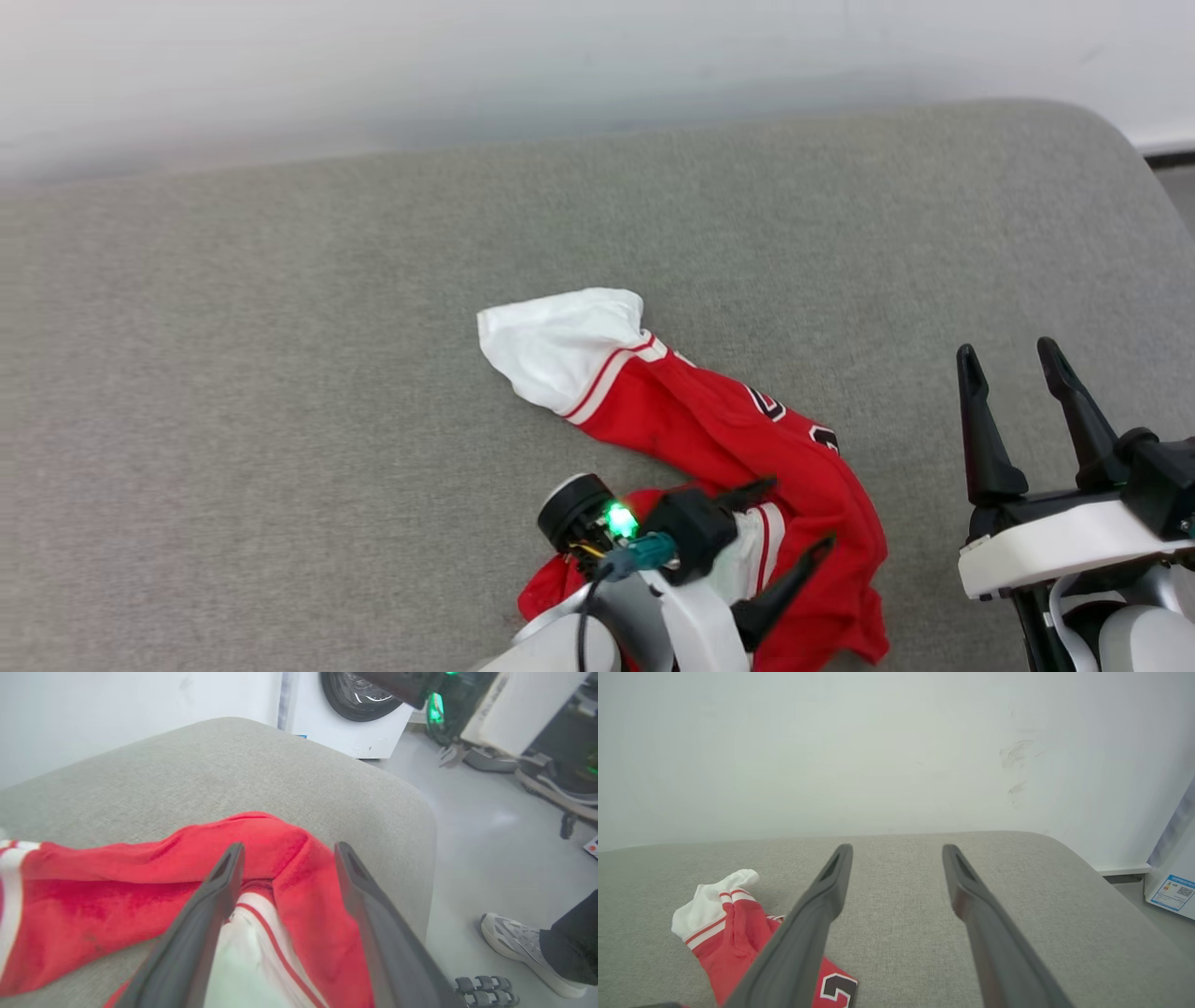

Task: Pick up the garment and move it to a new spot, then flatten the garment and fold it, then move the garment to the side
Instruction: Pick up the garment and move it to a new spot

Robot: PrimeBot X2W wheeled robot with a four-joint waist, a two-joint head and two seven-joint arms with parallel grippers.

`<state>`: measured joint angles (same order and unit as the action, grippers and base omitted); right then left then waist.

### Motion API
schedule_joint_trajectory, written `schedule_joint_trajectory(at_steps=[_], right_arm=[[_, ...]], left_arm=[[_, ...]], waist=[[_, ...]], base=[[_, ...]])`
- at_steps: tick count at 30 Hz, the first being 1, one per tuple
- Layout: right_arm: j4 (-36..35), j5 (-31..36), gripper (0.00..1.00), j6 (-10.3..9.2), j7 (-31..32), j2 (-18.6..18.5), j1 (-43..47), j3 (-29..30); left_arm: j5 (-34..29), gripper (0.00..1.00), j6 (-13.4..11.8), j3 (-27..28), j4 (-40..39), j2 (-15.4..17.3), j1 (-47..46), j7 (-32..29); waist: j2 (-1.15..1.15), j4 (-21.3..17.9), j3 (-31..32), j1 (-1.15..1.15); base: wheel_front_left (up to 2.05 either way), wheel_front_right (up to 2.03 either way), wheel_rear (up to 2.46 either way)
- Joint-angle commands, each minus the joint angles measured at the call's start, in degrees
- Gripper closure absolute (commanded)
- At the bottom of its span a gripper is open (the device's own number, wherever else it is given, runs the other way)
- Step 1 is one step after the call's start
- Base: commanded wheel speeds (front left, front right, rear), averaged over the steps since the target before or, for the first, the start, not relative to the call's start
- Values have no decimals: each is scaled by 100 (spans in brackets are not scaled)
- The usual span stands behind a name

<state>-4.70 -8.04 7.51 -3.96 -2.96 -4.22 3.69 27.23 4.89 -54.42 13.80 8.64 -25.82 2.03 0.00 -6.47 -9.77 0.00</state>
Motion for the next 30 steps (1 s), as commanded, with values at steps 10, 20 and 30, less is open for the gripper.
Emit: schedule_joint_trajectory(at_steps=[10,20,30], right_arm=[[-173,68,0,-4,240,12,394,-68],[-197,100,0,-4,395,13,650,-151],[-210,33,0,-4,480,12,846,-217]], left_arm=[[340,0,-847,1058,6,117,494,1051],[376,0,-1570,2262,-204,567,1019,1313],[274,0,-1899,3243,-570,1049,1891,1322]], waist=[[0,408,598,0],[0,536,836,0],[0,561,1069,0]], base=[[0,0,0],[0,0,0],[0,0,0]])
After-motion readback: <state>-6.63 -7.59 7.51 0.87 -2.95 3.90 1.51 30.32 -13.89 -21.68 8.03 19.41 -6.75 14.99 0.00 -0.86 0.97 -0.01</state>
